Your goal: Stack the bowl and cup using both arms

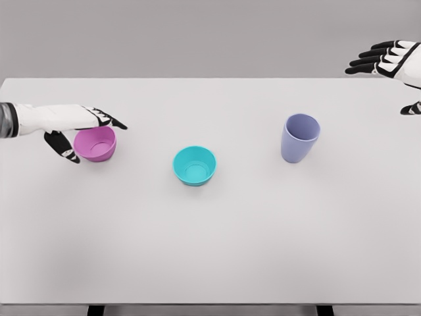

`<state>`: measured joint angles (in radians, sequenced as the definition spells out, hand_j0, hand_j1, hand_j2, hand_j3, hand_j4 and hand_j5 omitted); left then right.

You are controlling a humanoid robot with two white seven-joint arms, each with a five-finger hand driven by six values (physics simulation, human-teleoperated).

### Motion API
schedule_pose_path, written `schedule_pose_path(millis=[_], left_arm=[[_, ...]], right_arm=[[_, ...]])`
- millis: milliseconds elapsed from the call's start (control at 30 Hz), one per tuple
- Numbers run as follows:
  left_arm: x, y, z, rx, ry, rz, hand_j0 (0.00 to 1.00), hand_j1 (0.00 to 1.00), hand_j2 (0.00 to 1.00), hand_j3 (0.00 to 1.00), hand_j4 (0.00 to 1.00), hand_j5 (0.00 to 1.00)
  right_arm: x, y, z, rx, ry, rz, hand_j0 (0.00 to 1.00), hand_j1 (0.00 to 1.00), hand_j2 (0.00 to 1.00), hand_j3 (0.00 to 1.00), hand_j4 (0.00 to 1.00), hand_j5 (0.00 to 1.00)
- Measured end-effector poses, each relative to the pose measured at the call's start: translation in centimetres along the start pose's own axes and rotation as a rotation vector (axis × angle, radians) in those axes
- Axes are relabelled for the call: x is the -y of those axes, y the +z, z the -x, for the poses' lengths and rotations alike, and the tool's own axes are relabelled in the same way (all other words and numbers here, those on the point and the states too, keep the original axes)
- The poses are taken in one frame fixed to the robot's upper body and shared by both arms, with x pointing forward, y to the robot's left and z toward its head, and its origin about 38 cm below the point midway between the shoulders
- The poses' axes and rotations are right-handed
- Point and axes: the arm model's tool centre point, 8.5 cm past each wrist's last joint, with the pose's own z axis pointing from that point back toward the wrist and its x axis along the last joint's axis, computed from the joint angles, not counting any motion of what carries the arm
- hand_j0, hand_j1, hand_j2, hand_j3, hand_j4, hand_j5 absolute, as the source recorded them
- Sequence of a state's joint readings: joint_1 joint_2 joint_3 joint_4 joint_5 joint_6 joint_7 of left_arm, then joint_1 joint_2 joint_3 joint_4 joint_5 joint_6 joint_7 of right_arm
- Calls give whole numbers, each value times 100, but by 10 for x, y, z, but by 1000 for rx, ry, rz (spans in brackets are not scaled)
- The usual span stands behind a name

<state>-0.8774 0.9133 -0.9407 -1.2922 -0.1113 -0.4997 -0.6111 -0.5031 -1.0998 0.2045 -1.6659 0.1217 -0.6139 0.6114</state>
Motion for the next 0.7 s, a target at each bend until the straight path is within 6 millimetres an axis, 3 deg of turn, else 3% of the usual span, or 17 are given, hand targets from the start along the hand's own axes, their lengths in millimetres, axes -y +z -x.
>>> schedule_pose_path(millis=[700], left_arm=[[14,-23,12,-34,23,38,100,100,100,100,100,100]], right_arm=[[2,1,0,-2,4,3,100,100,100,100,100,100]])
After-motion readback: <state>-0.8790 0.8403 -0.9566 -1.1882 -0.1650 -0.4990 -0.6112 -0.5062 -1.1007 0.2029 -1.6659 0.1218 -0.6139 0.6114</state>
